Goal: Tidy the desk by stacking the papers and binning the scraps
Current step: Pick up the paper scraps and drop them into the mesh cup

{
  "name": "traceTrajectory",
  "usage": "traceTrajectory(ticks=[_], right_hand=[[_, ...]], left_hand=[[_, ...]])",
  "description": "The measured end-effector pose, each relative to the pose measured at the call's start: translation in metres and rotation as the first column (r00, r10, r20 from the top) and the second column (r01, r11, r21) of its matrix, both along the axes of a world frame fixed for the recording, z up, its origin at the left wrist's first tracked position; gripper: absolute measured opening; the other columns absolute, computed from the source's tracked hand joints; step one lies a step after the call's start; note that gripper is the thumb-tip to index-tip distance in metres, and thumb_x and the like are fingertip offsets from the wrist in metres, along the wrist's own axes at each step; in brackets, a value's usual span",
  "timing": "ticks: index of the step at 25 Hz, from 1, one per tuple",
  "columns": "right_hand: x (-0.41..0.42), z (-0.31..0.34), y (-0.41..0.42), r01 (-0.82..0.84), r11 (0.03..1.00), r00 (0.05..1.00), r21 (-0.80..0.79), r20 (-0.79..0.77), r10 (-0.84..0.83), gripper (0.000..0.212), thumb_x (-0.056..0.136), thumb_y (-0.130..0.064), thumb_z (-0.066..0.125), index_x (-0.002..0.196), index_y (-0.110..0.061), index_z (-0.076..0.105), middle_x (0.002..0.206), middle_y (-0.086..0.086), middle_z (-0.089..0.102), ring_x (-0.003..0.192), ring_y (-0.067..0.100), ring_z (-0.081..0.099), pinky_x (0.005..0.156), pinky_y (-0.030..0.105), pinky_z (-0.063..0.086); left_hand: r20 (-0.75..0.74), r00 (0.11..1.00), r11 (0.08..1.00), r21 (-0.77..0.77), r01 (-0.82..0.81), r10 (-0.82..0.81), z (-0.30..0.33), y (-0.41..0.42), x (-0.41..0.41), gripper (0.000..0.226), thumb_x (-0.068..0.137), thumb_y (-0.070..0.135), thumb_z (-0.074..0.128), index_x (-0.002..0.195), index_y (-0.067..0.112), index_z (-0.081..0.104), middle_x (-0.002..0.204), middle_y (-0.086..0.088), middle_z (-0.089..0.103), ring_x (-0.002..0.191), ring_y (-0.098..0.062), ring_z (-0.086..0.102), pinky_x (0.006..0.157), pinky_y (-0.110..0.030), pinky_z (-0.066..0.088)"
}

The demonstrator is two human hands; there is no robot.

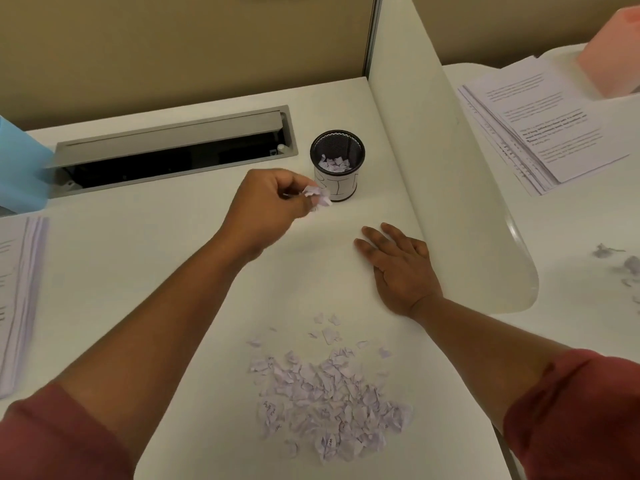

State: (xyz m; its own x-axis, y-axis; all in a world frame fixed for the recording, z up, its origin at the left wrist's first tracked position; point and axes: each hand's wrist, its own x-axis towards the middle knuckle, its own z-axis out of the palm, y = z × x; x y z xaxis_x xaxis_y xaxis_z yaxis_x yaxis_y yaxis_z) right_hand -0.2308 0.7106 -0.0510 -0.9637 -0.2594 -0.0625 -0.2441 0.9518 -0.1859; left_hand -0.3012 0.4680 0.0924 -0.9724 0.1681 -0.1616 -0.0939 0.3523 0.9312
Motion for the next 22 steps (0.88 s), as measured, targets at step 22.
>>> traceTrajectory(ticks=[22], right_hand=[[-0.001, -0.001, 0.002, -0.007, 1.0, 1.0, -0.024, -0.007, 0.006, 0.056, 0.094, -0.023, 0.032, 0.147, -0.033, 0.048, 0.158, -0.006, 0.042, 0.148, 0.026, 0.034, 0.107, 0.041, 0.025]], left_hand=[[-0.194, 0.943, 0.77, -0.632, 0.09, -0.269, 0.008, 0.054, -0.096, 0.036, 0.089, -0.002, 0.063, 0.116, 0.022, 0.07, 0.103, 0.002, 0.059, 0.092, -0.02, 0.059, 0.084, -0.034, 0.055]])
